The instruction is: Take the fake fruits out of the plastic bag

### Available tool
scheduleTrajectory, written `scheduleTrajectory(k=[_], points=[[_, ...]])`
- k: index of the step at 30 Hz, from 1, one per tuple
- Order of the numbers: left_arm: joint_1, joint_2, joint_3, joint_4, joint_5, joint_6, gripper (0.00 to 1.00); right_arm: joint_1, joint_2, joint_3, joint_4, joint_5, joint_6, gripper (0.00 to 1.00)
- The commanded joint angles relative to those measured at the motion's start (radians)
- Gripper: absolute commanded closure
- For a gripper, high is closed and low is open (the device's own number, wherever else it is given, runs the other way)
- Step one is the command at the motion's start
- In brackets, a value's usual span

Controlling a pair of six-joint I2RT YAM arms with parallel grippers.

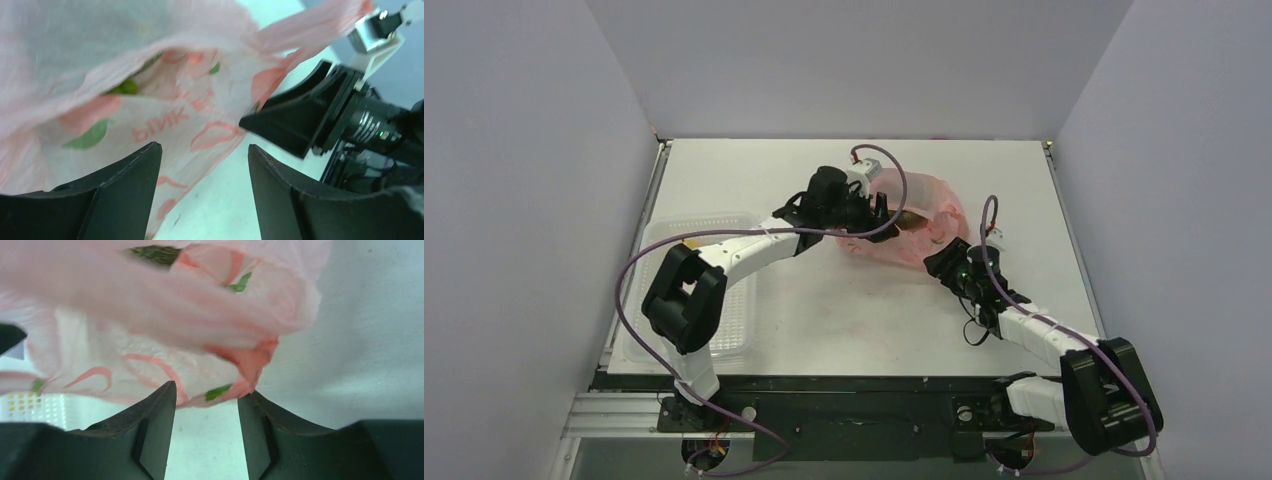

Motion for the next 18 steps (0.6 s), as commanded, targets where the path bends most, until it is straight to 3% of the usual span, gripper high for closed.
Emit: scheduleTrajectory(k=[1, 5, 8, 11, 13, 18], points=[[0.001, 0.046, 0.078, 0.221, 0.066, -0.150, 0.38, 0.005, -0.150, 0.079, -0.134, -0.055, -0.063, 0.55], [-0.003, 0.144, 0.145, 0.279, 0.068, -0.180, 0.40, 0.004, -0.290, 0.144, -0.245, -0.048, -0.088, 0.53], [-0.006, 0.210, 0.198, 0.266, 0.049, -0.175, 0.41, 0.005, -0.294, 0.186, -0.232, -0.037, -0.075, 0.58], [-0.006, 0.273, 0.214, 0.258, 0.009, -0.184, 0.45, 0.008, -0.192, 0.209, -0.105, -0.007, -0.044, 0.78], [-0.005, 0.287, 0.195, 0.242, -0.029, -0.182, 0.47, 0.008, -0.092, 0.237, -0.027, 0.000, -0.011, 0.84], [-0.011, 0.259, 0.062, 0.250, -0.075, -0.173, 0.48, 0.017, 0.156, 0.348, 0.113, 0.042, 0.015, 0.84]])
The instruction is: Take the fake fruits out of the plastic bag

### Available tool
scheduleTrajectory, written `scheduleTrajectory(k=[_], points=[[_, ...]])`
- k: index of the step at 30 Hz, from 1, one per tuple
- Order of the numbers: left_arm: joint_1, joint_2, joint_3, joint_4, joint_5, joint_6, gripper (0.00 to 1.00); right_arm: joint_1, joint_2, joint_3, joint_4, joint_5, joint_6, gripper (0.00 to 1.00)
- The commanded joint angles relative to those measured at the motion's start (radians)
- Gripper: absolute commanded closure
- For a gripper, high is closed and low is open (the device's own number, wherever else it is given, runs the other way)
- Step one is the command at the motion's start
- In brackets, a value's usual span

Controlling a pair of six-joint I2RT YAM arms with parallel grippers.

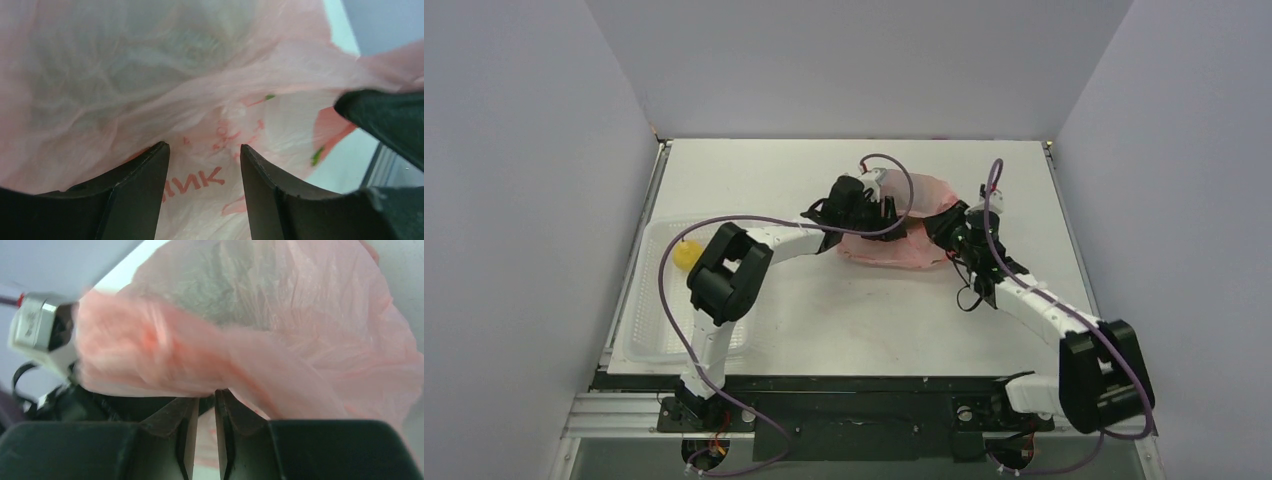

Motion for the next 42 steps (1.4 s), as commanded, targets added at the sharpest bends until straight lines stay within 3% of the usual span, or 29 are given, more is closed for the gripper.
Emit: scheduleTrajectory(k=[1, 8, 12, 15, 25, 28, 33, 38, 42], points=[[-0.009, -0.043, -0.086, 0.036, -0.065, 0.004, 0.48, 0.012, 0.209, 0.112, 0.149, 0.076, 0.004, 0.82], [-0.015, -0.081, -0.256, -0.033, -0.125, 0.066, 0.49, -0.037, 0.417, 0.344, -0.015, 0.340, -0.177, 0.70], [-0.016, -0.128, -0.329, -0.033, -0.129, 0.082, 0.49, -0.075, 0.388, 0.385, -0.070, 0.400, -0.239, 0.68], [-0.023, -0.181, -0.300, -0.046, -0.119, 0.091, 0.47, -0.053, 0.344, 0.376, -0.089, 0.432, -0.293, 0.67], [-0.007, -0.240, -0.053, -0.142, -0.028, 0.088, 0.43, 0.061, 0.038, 0.254, -0.194, 0.269, -0.267, 0.61], [0.006, -0.241, -0.007, -0.198, -0.060, 0.136, 0.42, 0.088, -0.039, 0.179, -0.157, 0.139, -0.230, 0.57], [0.017, -0.227, 0.068, -0.294, -0.099, 0.207, 0.41, 0.107, 0.002, 0.130, -0.092, -0.040, -0.180, 0.55], [0.017, -0.253, 0.049, -0.278, -0.114, 0.188, 0.40, 0.100, 0.024, 0.139, -0.087, -0.039, -0.194, 0.52], [0.015, -0.382, -0.043, -0.210, -0.094, 0.129, 0.36, 0.089, -0.006, 0.213, -0.283, 0.018, -0.281, 0.46]])
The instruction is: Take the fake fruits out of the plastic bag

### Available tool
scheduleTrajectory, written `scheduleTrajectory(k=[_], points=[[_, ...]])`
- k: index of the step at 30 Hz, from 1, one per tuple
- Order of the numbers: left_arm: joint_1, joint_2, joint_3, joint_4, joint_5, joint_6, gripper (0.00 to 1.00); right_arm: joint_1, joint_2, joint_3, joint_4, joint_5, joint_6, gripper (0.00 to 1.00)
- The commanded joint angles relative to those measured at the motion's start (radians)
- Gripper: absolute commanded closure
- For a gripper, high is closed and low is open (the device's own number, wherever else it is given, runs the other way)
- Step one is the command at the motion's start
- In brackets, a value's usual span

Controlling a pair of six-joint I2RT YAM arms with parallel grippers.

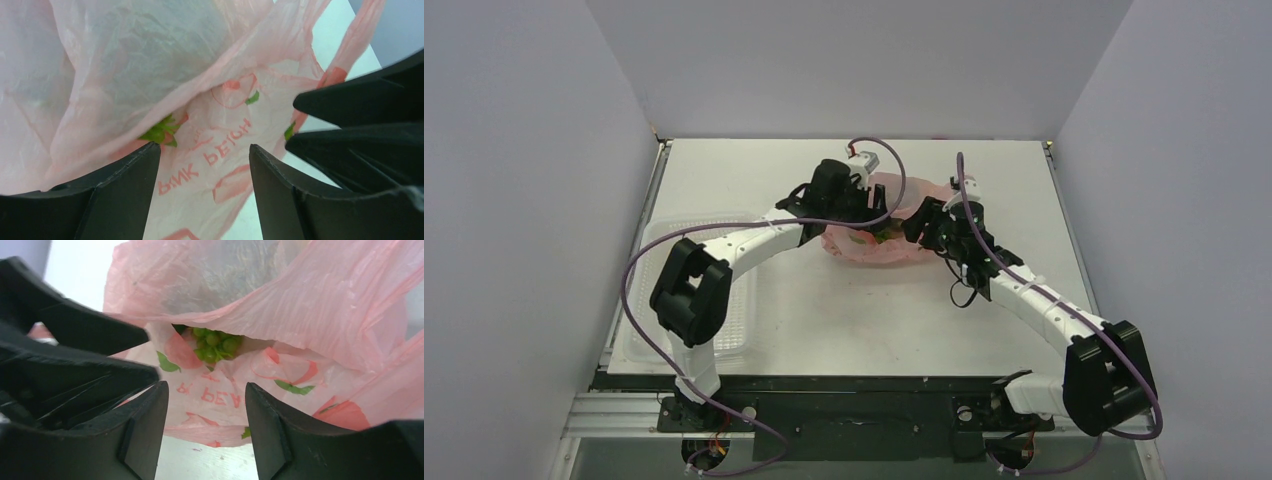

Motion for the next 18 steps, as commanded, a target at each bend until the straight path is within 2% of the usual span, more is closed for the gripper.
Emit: scheduleTrajectory(k=[1, 4, 5, 7, 10, 13, 15, 18], points=[[-0.001, -0.193, -0.064, 0.062, 0.022, -0.049, 0.36, -0.019, -0.071, 0.098, -0.181, 0.059, -0.104, 0.45], [0.008, -0.323, -0.089, 0.012, 0.019, -0.044, 0.36, -0.056, -0.159, 0.110, -0.273, 0.133, -0.150, 0.38], [0.012, -0.343, -0.088, -0.039, 0.005, -0.040, 0.36, -0.081, -0.203, 0.120, -0.305, 0.164, -0.169, 0.28], [0.034, -0.396, -0.072, -0.125, -0.019, -0.022, 0.36, -0.118, -0.244, 0.153, -0.353, 0.200, -0.193, 0.20], [0.073, -0.445, -0.019, -0.303, -0.139, 0.040, 0.36, -0.175, -0.237, 0.222, -0.403, 0.228, -0.218, 0.18], [0.112, -0.451, 0.016, -0.385, -0.212, 0.081, 0.31, -0.187, -0.188, 0.304, -0.404, 0.255, -0.278, 0.14], [0.157, -0.435, 0.025, -0.405, -0.186, 0.076, 0.27, -0.209, -0.133, 0.369, -0.415, 0.212, -0.300, 0.11], [0.216, -0.373, 0.059, -0.449, -0.110, 0.050, 0.26, -0.247, -0.018, 0.466, -0.429, 0.033, -0.335, 0.08]])
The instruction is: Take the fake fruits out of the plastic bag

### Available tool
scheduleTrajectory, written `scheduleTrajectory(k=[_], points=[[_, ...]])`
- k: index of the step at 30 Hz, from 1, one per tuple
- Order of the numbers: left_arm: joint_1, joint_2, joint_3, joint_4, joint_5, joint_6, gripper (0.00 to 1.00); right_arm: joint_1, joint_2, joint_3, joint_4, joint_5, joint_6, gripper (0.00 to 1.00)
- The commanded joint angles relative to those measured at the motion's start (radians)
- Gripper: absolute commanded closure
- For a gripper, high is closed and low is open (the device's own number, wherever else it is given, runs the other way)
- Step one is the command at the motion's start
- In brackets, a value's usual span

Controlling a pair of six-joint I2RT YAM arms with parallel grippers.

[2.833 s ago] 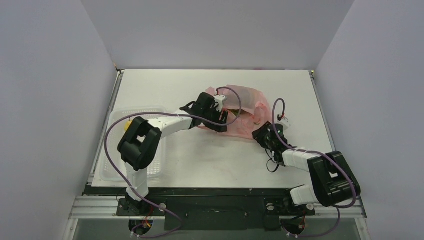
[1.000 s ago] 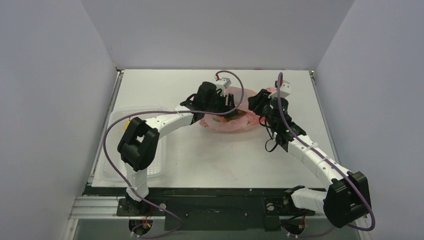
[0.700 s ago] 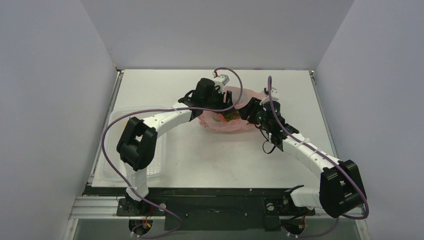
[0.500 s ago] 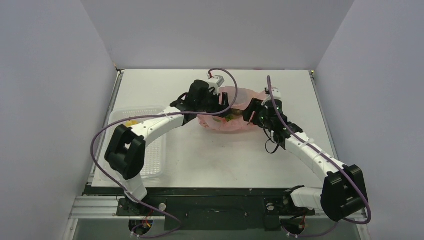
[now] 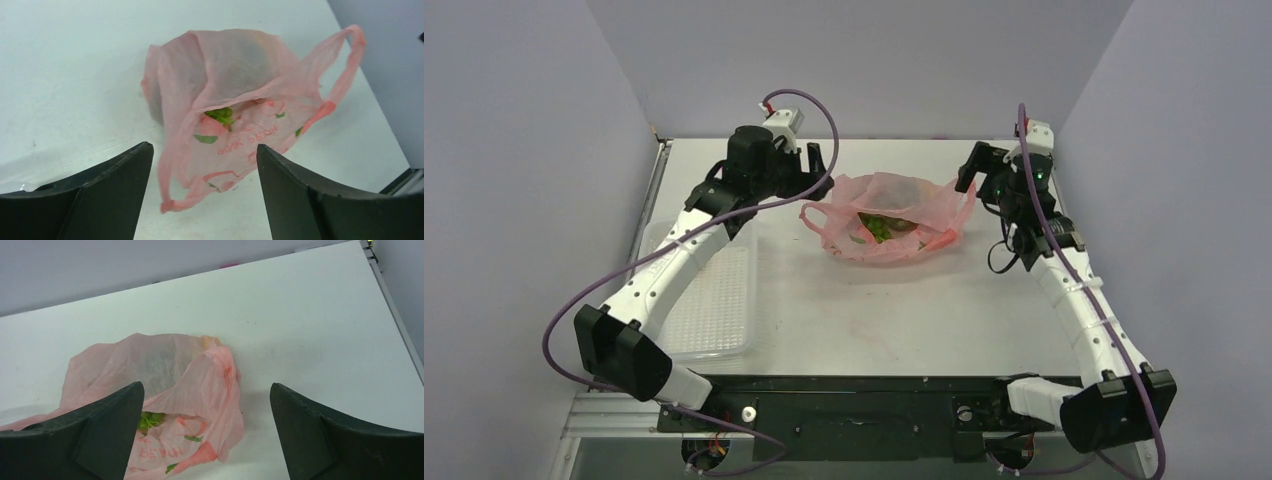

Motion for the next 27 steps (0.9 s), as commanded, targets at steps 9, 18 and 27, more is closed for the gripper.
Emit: scheduleTrajectory(k=[9, 18, 27], points=[[0.122, 0.154, 0.020, -0.153, 0.215, 0.048, 0.21, -0.111, 0.381, 0.241, -0.134, -0.388, -0.194, 0.06], [0.174, 0.206, -0.077, 0.076, 0.443, -0.074, 0.62, -0.111, 0.471, 0.170, 0.048, -0.444, 0.018, 0.65], [0.286, 0.091, -0.329, 0.839, 0.540, -0.383, 1.00, -0.310, 0.323, 0.001, 0.511, -0.443, 0.504, 1.00]])
